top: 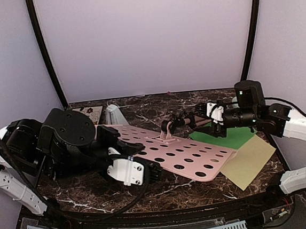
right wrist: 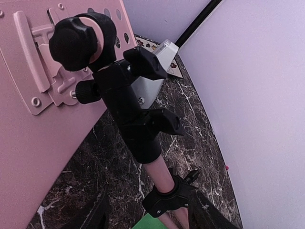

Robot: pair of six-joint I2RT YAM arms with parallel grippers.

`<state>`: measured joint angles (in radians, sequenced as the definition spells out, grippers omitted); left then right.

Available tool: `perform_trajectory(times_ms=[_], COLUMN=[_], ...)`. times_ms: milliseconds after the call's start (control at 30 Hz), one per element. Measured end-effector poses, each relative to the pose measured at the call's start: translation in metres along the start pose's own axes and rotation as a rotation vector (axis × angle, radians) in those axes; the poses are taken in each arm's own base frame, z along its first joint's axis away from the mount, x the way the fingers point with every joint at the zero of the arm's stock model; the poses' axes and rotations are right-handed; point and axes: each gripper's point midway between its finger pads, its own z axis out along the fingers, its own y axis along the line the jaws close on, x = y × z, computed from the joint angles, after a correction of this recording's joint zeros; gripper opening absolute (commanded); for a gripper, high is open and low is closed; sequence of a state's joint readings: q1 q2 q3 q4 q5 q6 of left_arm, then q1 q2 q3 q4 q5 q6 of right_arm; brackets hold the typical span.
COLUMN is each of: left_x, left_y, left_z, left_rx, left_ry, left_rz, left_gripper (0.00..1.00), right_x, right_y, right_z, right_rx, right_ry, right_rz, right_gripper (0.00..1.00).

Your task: Set up the instrument practice props

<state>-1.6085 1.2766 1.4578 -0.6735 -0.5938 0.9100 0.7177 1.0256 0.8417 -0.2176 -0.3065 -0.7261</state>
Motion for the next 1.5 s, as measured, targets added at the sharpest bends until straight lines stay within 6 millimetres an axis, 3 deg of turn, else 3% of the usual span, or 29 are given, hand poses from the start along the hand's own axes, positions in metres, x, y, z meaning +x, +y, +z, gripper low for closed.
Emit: perform_trajectory(times_ms=[333, 667, 900, 1000, 1067, 1167, 1300, 1367, 1500], left_x=[-0.001, -0.002, -0.002, -0.002, 0.001, 0.002, -0.008, -0.007, 0.002], left_y=[-0.001, -0.003, -0.003, -0.002, 0.0, 0.01, 0.046, 0.059, 0.08], left_z=[0.0, 0.001, 0.001, 0.001, 0.0, -0.003, -0.018, -0.027, -0.046], left_rx=[0.004, 0.007, 0.008, 0.004, -0.007, -0.049, -0.193, -0.25, -0.362], left_ry=[-0.003, -0.004, -0.004, 0.0, 0.013, 0.019, -0.035, -0.052, -0.055], left_rz=[0.025, 0.046, 0.056, 0.061, 0.064, 0.066, -0.008, -0.027, -0.07], left_gripper=[0.0, 0.0, 0.0, 0.0, 0.07, 0.43, 0.82, 0.92, 0.99], right_x=[-0.002, 0.012, 0.016, 0.015, 0.014, 0.01, 0.008, 0.007, 0.007], right_y=[-0.001, 0.001, -0.001, -0.003, -0.006, -0.011, -0.012, -0.014, -0.017], right_z=[0.023, 0.044, 0.058, 0.061, 0.062, 0.061, 0.062, 0.061, 0.061], right_rx=[-0.019, -0.023, -0.019, -0.012, 0.0, 0.016, 0.023, 0.032, 0.049], right_ry=[0.032, 0.088, 0.102, 0.101, 0.104, 0.101, 0.102, 0.1, 0.101], right_rz=[-0.076, -0.122, -0.127, -0.142, -0.193, -0.261, -0.243, -0.234, -0.214], right_gripper=[0.49, 0.44, 0.28, 0.11, 0.0, 0.0, 0.0, 0.0, 0.0])
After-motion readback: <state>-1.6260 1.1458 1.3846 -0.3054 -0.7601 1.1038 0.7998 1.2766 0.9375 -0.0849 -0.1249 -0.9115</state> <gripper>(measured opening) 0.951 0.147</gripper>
